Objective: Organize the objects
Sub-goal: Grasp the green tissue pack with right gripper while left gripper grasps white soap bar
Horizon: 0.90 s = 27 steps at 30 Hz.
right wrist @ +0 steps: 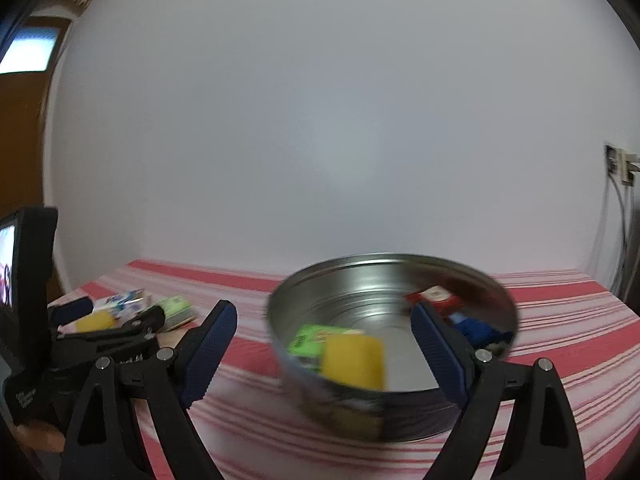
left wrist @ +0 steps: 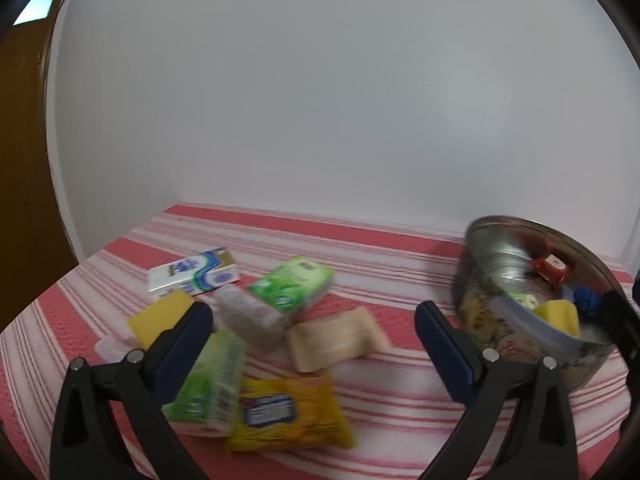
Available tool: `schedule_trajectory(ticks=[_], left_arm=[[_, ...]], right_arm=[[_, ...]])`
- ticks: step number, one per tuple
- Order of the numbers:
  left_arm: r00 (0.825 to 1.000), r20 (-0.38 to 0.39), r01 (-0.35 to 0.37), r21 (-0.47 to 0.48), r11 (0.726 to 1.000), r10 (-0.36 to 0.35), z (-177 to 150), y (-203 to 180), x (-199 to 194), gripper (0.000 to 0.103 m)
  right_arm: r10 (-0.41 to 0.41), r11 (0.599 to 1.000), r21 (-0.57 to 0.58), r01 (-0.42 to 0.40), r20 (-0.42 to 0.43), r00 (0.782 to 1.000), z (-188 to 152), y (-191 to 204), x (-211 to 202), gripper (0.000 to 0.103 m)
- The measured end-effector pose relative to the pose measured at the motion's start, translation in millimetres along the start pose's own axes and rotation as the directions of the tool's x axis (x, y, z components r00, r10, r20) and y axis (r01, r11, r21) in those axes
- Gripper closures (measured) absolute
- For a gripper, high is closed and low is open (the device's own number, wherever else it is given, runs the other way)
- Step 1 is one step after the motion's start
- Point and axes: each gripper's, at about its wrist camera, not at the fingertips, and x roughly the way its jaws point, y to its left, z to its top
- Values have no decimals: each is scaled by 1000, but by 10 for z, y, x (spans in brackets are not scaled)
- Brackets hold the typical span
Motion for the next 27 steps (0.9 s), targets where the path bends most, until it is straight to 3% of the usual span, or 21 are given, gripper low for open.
schedule_trajectory(ticks=[7, 14, 17, 21, 27], left_arm=[[995, -53, -84, -113, 990, 79, -45, 680, 42, 1], [968, -88, -246, -147, 958, 235, -124, 1494, -14, 1], [949, -129, -310, -215, 926, 288, -169, 1884, -36, 1], [940, -153, -338, -284, 897, 306, -239, 2212, -106, 1], [940, -140, -337, -252, 907, 310, -257, 2255, -169, 1]], right_arm=[[99, 995, -28, -100, -52, 994, -46, 453, 112, 12], [216, 976, 7, -217, -156, 964, -80, 801, 289, 12], [298, 954, 28, -299, -210, 931, -115, 971, 373, 12], [388, 919, 43, -392, -269, 881, -157, 1260, 463, 12], [415, 891, -20, -454, -374, 829, -227, 1827, 665, 12]])
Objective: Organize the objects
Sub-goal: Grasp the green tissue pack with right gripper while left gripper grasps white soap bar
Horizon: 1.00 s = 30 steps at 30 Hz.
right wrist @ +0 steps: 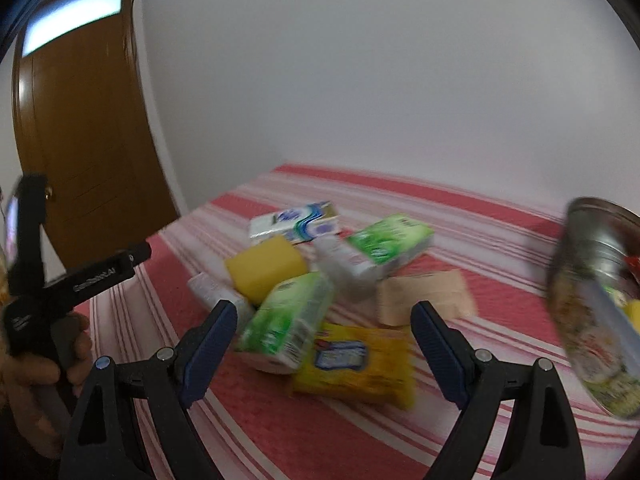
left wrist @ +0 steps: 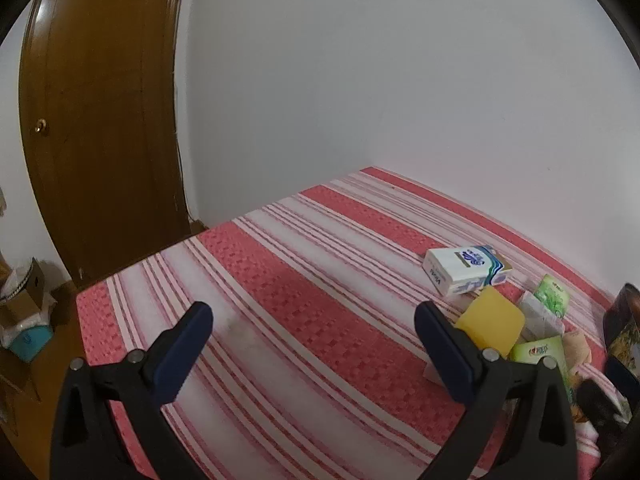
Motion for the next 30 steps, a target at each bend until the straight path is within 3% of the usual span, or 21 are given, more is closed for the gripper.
schedule_trajectory(ticks=[4, 7, 11, 16, 18, 21, 24, 27, 30], left_arm=[[1000, 6, -4, 9, 1000, 4, 10, 55, -11, 1], [1000, 6, -7, 13, 1000, 7, 22, 95, -22, 1], [1000, -3, -12, 24, 1000, 12, 30, 96, -13, 1], [1000, -14, 5, 52, 999, -5, 21, 18, -18, 1], [999, -19, 33, 68, 997, -32, 13, -45, -40, 1], [996, -22, 93, 108, 990, -91, -9, -178, -92, 1], [984, -73, 175, 225, 959, -162, -57, -449, -62, 1], [984, -82, 177, 335, 926, -158, -118, -710, -28, 1], [985, -117, 163, 382, 910, -128, -134, -882, 138, 1]], right_arm=[[-14, 999, -45, 9, -109, 994, 62, 163, 348, 21], [-45, 997, -67, 30, -233, 971, 39, 226, 635, 27], [-24, 996, -93, -3, -288, 957, 26, 300, 793, 44], [37, 996, -65, -54, -235, 971, 39, 232, 663, 49], [66, 996, -48, -76, -175, 982, 53, 161, 537, 50], [44, 995, -83, -51, -82, 996, 44, 120, 281, 50], [34, 998, -59, -33, 13, 999, 91, 14, 34, 50], [4, 999, -42, -1, 73, 997, 87, -140, -172, 49], [-27, 999, -36, 30, 89, 996, 114, -365, -277, 49]])
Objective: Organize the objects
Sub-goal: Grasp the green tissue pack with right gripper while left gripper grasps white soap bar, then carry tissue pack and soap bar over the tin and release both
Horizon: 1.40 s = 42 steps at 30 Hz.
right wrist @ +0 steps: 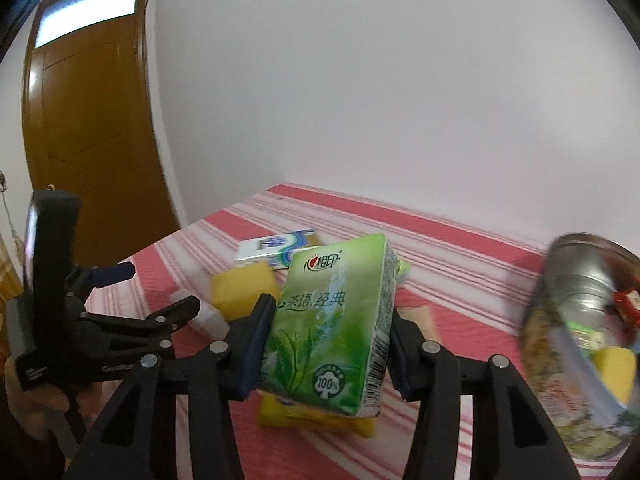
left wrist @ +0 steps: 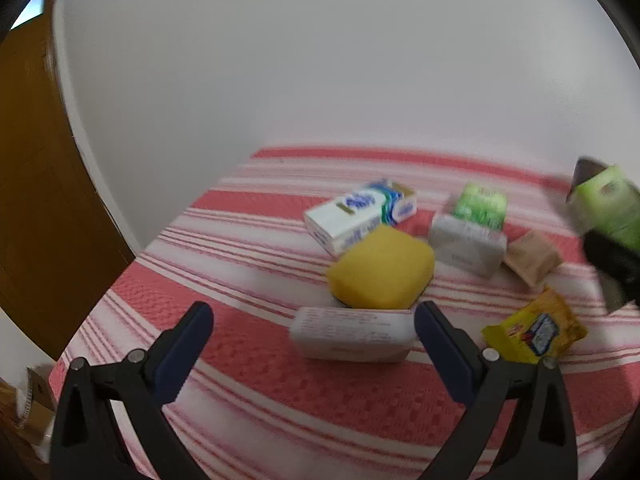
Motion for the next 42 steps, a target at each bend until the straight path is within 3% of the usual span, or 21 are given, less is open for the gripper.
schedule_trajectory(ticks=[6, 7, 10, 14, 16, 20, 28, 35, 42], left_arm=[[990, -143, -3, -4, 1000, 2, 52, -57, 382, 1], [987, -160, 2, -11, 1000, -4, 57, -52, 434, 5], [981, -181, 61, -30, 998, -65, 43, -49, 490, 32], [983, -179, 40, -53, 998, -49, 16, -10, 467, 32], [987, -158, 21, -80, 997, -33, 5, 44, 407, 32], [999, -36, -19, -152, 988, 14, -25, 166, 131, 32], [992, 127, 37, -259, 965, -4, 61, 136, -218, 32], [972, 222, 125, -187, 974, -82, 293, -515, -442, 32], [949, 252, 217, -83, 973, -190, 560, -1345, -514, 32]], right_arm=[[12, 997, 82, -9, -30, 999, 33, -221, 27, 49], [17, 996, 94, -14, -33, 999, 39, -239, 35, 49], [-1, 996, 88, 4, -36, 999, 26, -228, 7, 49], [1, 995, 97, 2, -34, 999, 23, -251, 16, 49], [-7, 995, 101, 9, -20, 1000, 24, -256, 6, 49], [-17, 992, 125, 13, 27, 1000, 41, -309, -105, 49], [-95, 986, 153, 70, 161, 982, 122, -544, -466, 49], [-190, 973, 173, 154, 216, 958, 112, -935, -765, 49], [-286, 945, 229, 232, 239, 928, 76, -1441, -1048, 49]])
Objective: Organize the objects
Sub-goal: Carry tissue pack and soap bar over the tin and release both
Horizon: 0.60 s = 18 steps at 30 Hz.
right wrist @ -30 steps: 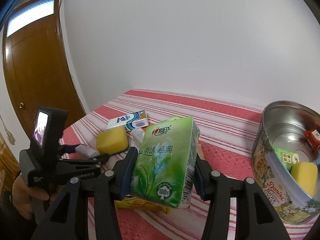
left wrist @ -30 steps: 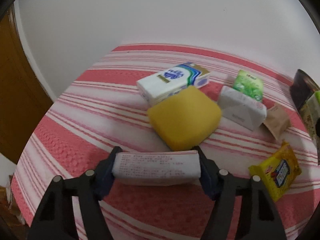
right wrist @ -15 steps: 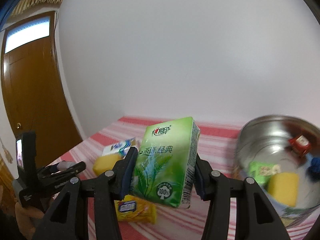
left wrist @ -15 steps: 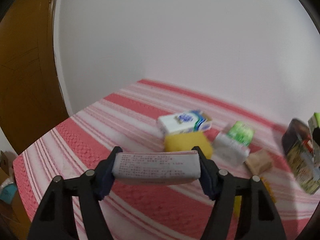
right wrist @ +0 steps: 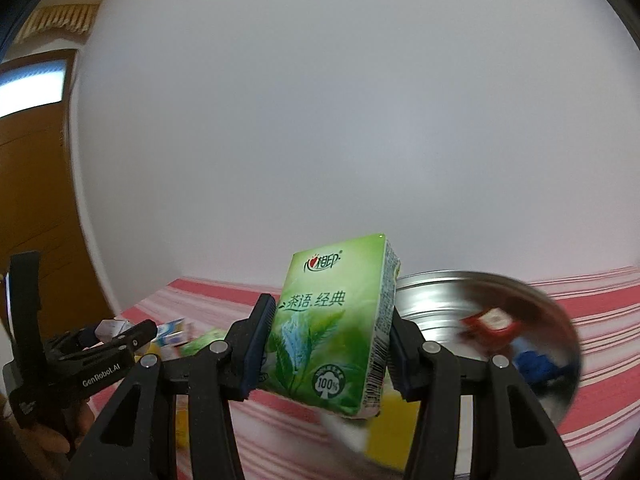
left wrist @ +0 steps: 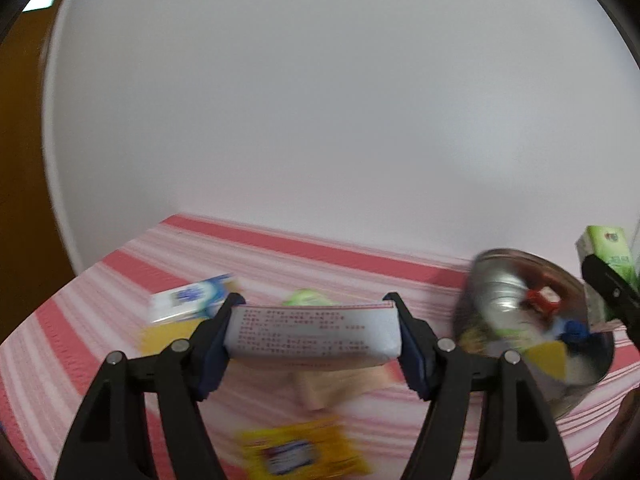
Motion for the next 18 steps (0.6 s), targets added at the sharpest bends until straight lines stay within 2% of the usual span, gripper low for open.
schedule_trajectory(ticks=[7, 18], left_arm=[[995, -19, 101, 58, 993, -100, 74, -755, 143, 32], [982, -57, 187, 124, 974, -181, 42, -1630, 234, 32]], right_arm=[[-88, 995, 48, 87, 25, 996, 139, -471, -51, 49], [-240, 969, 63, 238, 18, 971, 189, -1073, -46, 49]])
